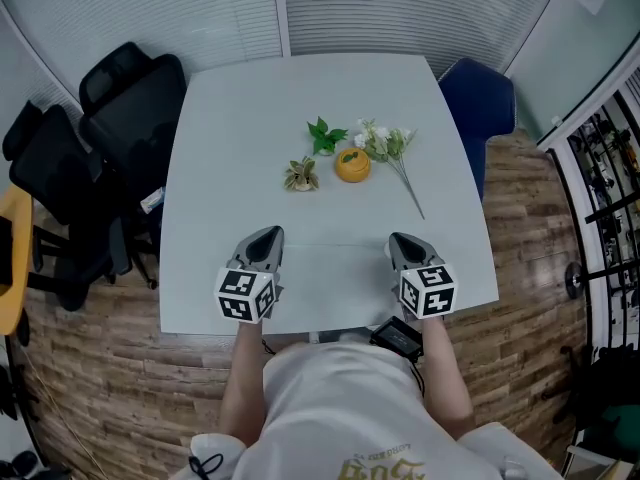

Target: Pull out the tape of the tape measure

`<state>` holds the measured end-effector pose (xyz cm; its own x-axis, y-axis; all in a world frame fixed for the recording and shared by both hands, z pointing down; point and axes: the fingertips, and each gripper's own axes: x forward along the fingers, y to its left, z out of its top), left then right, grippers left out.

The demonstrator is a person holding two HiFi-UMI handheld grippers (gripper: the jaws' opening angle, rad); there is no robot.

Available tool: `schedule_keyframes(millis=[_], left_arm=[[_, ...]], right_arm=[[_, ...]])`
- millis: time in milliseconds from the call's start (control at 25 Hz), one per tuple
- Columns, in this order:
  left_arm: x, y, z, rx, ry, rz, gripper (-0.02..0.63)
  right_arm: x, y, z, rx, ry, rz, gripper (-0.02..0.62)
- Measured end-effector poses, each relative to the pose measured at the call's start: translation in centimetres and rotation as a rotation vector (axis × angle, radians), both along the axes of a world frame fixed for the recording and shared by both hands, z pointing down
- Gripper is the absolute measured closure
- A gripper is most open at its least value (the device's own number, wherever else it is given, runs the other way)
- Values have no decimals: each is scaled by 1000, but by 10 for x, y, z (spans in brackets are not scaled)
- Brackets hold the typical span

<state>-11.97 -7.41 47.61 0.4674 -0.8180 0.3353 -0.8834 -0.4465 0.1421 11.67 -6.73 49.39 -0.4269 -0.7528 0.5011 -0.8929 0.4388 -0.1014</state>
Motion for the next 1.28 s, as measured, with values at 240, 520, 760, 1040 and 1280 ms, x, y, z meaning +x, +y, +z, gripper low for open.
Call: schedule_keyframes(millis=[240,520,760,1040,1280], left_arm=[[0,2,-11,31,26,-6,601],[1,3,-13,23,46,-5,601],[2,3,-10,14,44,2,601],[2,2,-7,2,43,2,601],[1,1,-5,-10,66,-10,601]], right_arm=[[6,3,-2,11,-1,23,580],[9,2,-5,20,-7,38,580],[9,2,-5,19,-7,41,580],[10,1,-3,11,1,38,580],[13,0,0,-1,5,35,580]])
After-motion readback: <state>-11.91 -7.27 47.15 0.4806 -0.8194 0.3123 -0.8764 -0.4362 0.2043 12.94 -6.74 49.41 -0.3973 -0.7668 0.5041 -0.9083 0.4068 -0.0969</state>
